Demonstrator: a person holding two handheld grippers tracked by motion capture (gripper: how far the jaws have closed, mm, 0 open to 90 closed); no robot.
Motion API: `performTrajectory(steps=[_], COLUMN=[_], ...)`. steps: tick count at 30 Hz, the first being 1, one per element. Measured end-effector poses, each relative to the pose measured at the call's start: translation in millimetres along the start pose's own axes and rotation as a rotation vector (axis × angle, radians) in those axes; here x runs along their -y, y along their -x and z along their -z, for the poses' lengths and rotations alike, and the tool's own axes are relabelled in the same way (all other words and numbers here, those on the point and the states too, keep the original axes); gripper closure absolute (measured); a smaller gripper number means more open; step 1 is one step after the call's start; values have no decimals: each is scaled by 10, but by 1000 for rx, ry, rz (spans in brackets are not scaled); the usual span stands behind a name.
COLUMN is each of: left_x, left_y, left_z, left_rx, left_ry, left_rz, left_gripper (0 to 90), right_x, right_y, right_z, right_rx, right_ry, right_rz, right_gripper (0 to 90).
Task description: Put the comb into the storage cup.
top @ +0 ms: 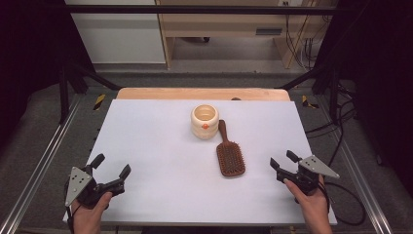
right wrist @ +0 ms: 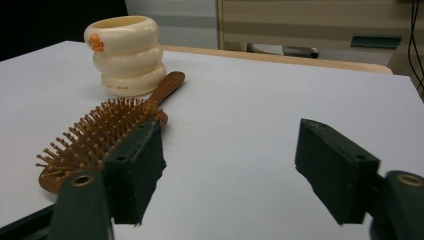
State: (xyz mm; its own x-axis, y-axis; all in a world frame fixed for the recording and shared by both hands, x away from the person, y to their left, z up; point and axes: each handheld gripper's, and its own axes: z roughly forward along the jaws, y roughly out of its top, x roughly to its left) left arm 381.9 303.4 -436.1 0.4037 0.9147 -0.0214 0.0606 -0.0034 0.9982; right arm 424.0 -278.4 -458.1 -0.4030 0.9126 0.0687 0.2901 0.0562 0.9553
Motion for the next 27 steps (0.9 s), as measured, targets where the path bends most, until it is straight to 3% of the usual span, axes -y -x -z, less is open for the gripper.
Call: performTrajectory(steps=[9,14,21,27], left_x=[13,4,2,10], left_y=[-2,-9,7,22], left_z=[72,89,37,30], left_rx=[-9,-8,-6,-3], left_ry=[4,10,0,-6], left_rz=[21,26,16,11], left_gripper=[39,40,41,43], right_x=[1,1,12,-5], right_y=[-116,-243,-387,-421], right_z=[-36,-94,-228,-262], right_rx=[-5,-35,-60,-59], right_ry=[-82,-126,-220,-234], right_rz=[48,69,100,101], right_gripper=[692,838,900,900])
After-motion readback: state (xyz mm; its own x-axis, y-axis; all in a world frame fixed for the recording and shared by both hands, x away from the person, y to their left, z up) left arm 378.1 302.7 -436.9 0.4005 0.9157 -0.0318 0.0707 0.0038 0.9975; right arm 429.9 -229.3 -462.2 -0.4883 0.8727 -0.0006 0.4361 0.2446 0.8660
